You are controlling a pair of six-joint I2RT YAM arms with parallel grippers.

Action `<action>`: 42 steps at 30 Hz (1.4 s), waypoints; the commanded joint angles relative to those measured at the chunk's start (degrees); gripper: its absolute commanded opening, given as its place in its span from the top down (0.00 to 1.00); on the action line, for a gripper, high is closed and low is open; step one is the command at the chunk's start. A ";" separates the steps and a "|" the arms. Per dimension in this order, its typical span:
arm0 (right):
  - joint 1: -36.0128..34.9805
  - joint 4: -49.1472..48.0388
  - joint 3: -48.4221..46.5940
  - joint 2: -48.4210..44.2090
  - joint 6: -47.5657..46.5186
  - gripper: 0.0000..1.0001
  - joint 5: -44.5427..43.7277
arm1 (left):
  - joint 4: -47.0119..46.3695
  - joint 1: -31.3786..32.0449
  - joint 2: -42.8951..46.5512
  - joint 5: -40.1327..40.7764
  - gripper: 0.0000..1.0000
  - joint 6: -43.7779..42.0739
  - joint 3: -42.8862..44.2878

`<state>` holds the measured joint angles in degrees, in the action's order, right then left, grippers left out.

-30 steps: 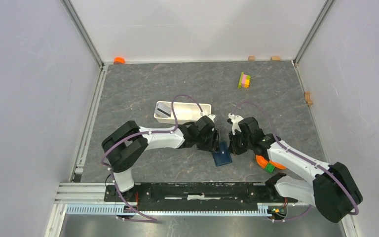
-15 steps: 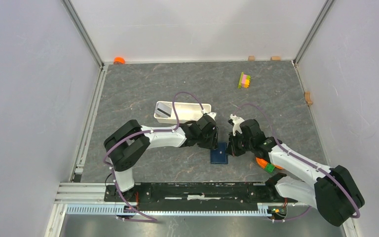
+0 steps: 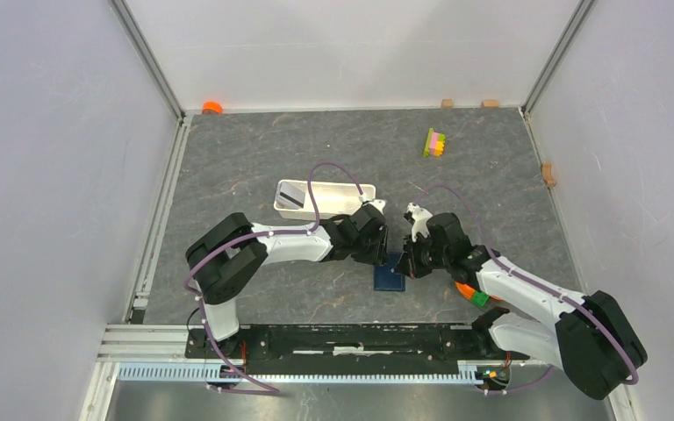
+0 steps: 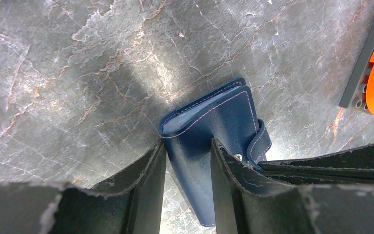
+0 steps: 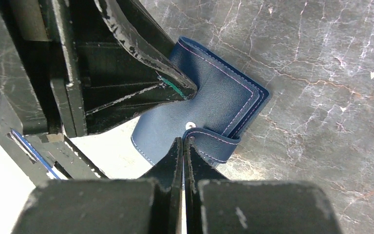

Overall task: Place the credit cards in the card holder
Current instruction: Close the card holder at the center of the board.

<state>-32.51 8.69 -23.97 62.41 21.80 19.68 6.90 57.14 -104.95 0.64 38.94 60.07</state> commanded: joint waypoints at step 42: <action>-2.16 -8.26 1.10 6.75 1.19 1.00 1.44 | 5.46 0.46 -5.82 1.46 0.63 -2.60 -3.03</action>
<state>-32.64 3.36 -23.64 67.09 22.09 20.10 6.87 56.97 -105.12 0.05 38.94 60.10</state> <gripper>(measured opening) 0.004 0.395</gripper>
